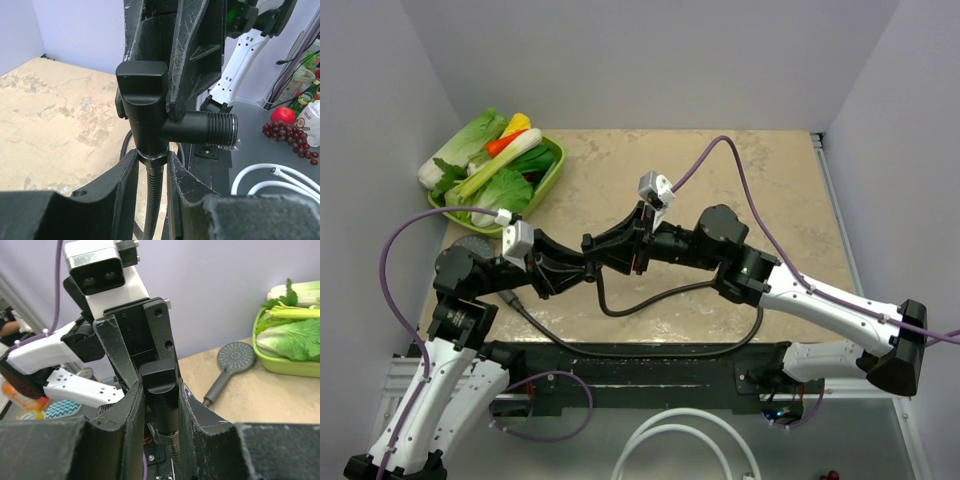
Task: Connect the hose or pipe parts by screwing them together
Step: Install the adaptor on the pipeline.
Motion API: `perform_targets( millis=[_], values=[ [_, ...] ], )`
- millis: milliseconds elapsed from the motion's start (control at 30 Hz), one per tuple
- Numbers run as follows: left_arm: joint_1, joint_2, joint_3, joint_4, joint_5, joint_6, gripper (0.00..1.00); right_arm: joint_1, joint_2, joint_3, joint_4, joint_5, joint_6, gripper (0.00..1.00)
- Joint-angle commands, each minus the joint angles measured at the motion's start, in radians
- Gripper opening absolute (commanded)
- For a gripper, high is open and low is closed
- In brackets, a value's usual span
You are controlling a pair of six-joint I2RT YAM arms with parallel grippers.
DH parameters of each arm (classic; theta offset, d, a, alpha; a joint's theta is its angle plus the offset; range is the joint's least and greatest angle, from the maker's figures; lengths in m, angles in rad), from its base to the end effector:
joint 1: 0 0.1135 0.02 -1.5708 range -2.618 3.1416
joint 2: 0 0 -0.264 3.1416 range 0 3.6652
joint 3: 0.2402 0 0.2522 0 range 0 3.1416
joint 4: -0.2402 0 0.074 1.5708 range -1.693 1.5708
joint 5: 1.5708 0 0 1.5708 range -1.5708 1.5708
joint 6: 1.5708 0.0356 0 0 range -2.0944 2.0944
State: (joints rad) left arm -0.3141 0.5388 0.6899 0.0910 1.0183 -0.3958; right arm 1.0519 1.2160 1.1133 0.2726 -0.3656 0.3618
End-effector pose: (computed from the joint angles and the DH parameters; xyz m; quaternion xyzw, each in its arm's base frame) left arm 0.1015 -0.0648 0.3674 0.3615 0.5536 -0.5207 0.5402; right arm 0.1297 0.2528 0.4138 -0.3452 0.5495 0.5774 0.4956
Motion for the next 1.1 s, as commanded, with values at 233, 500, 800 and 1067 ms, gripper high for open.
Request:
perform_targets(
  millis=[233, 500, 800, 1067],
  values=[
    [-0.003, -0.016, 0.082, 0.164, -0.061, 0.017, 0.0, 0.094, -0.009, -0.052, -0.193, 0.26, -0.04, 0.0],
    [-0.002, -0.011, 0.086, 0.159, -0.083, 0.014, 0.0, 0.16, -0.01, -0.035, -0.222, 0.364, -0.061, 0.0],
    [0.0, -0.007, 0.083, 0.167, -0.093, 0.009, 0.0, 0.226, 0.022, 0.011, -0.268, 0.502, -0.057, 0.0],
    [-0.002, -0.003, 0.08, 0.191, -0.095, -0.017, 0.0, 0.246, 0.053, 0.057, -0.323, 0.566, -0.044, 0.08]
  ],
)
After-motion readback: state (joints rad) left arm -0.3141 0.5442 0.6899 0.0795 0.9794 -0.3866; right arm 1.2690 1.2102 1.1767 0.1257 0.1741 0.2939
